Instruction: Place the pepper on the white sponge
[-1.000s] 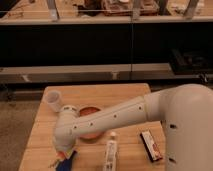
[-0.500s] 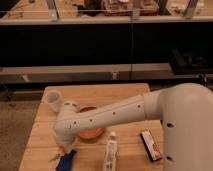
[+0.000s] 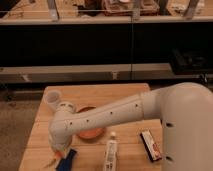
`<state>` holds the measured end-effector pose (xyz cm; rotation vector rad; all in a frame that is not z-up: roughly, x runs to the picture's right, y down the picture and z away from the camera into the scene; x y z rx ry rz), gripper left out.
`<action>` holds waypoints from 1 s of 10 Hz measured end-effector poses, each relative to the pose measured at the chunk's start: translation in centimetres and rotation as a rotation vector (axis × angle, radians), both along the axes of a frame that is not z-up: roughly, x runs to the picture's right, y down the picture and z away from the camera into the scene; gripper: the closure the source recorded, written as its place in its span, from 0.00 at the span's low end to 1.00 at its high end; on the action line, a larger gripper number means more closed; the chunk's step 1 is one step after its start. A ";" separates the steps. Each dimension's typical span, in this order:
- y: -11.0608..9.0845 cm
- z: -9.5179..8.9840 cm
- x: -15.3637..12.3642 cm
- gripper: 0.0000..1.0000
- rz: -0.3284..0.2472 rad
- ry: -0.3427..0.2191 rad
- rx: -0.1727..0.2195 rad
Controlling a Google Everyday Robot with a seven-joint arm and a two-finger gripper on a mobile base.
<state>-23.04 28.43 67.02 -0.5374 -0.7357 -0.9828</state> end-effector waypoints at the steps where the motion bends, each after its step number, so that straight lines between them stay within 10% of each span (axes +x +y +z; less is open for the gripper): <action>1: 0.5 -0.5 0.0 0.93 -0.010 -0.008 -0.017; 10: 2.6 -1.4 2.0 0.93 -0.068 -0.016 -0.096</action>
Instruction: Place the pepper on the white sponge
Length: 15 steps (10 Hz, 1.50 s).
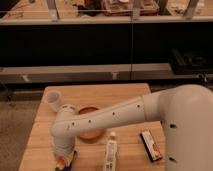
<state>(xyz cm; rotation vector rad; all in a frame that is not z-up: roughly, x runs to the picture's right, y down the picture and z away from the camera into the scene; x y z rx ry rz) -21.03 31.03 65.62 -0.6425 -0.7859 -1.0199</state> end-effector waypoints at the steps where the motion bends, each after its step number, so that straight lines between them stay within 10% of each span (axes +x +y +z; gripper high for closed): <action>1: 0.3 0.2 -0.1 0.93 -0.001 -0.003 -0.009; 9: 1.5 1.5 -0.5 0.24 -0.037 0.034 -0.047; 15: 2.1 2.4 -0.7 0.20 -0.076 0.113 -0.060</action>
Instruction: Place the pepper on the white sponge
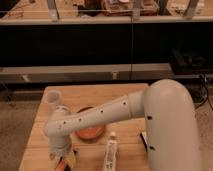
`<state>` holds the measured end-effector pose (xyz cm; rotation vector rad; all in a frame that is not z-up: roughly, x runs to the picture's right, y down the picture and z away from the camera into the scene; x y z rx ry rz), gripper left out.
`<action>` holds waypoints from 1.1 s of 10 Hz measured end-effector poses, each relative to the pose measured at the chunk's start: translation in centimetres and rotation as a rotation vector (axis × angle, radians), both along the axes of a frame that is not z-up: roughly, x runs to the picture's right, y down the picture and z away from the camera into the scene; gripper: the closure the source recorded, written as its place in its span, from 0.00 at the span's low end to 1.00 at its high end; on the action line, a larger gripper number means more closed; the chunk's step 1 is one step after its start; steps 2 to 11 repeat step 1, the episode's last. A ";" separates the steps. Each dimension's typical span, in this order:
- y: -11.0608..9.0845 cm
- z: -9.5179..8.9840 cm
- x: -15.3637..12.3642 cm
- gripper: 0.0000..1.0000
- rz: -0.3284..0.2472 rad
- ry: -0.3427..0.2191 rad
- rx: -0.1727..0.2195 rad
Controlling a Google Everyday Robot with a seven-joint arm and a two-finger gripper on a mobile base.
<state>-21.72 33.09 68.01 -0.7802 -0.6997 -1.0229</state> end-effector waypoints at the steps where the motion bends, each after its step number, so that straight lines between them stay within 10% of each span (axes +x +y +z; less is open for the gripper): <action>1: 0.0 0.1 0.1 0.20 0.000 0.005 0.000; 11: 0.0 0.1 0.1 0.20 0.000 0.005 0.000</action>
